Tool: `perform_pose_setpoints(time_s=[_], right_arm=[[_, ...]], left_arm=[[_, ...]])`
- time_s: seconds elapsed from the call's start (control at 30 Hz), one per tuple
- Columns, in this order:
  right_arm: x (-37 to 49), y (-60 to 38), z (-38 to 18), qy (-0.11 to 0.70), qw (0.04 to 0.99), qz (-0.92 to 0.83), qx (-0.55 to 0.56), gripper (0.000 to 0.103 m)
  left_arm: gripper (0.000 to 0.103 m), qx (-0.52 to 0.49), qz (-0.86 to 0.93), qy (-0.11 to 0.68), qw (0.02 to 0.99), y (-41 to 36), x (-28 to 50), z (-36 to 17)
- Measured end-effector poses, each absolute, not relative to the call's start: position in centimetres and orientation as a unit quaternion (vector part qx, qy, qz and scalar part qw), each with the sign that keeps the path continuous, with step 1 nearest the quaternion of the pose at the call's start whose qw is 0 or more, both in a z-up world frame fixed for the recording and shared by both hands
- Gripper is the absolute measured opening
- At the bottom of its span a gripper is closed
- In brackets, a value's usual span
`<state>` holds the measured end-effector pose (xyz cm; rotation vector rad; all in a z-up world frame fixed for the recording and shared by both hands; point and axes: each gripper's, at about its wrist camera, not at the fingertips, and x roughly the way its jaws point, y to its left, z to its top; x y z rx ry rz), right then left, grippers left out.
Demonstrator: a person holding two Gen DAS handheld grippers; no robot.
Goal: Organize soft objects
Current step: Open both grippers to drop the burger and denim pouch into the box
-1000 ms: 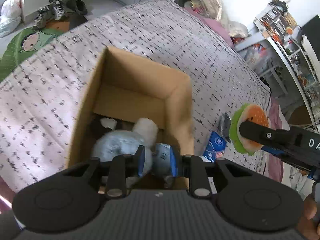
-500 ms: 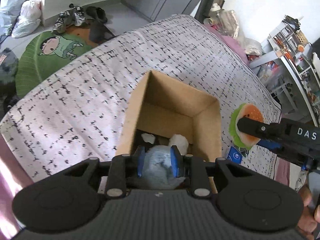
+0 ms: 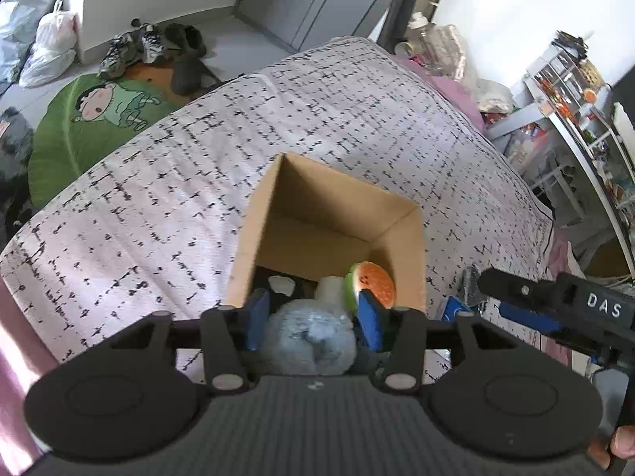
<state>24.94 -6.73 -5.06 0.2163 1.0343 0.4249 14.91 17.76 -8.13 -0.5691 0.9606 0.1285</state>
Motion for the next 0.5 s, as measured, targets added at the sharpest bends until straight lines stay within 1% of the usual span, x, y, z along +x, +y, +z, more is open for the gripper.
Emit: perform_pose_setpoints(time_s=[0.1, 0.2, 0.27, 0.33, 0.4, 0.5], right_arm=[[24.7, -8.6, -5.1, 0.489, 0.844, 0.192, 0.104, 0.064], [24.6, -10.2, -5.2, 0.488, 0.847, 0.184, 0.103, 0.066], [24.5, -11.1, -5.3, 0.486, 0.849, 0.18, 0.104, 0.069], [24.5, -12.1, -5.4, 0.483, 0.851, 0.175, 0.105, 0.077], [24.5, -13.0, -5.5, 0.481, 0.853, 0.173, 0.107, 0.082], [24.6, -14.3, -5.5, 0.478, 0.854, 0.171, 0.111, 0.087]], left_arm=[[0.062, -0.257, 0.058, 0.454, 0.851, 16.7, 15.1, -7.9], [0.068, -0.245, 0.054, 0.452, 0.856, 15.6, 15.3, -7.5], [0.07, -0.241, 0.05, 0.451, 0.858, 14.9, 15.5, -7.3], [0.071, -0.238, 0.047, 0.451, 0.859, 14.3, 15.6, -7.1], [0.072, -0.236, 0.043, 0.45, 0.86, 13.7, 15.8, -6.9], [0.074, -0.23, 0.039, 0.448, 0.863, 12.6, 16.1, -6.6]])
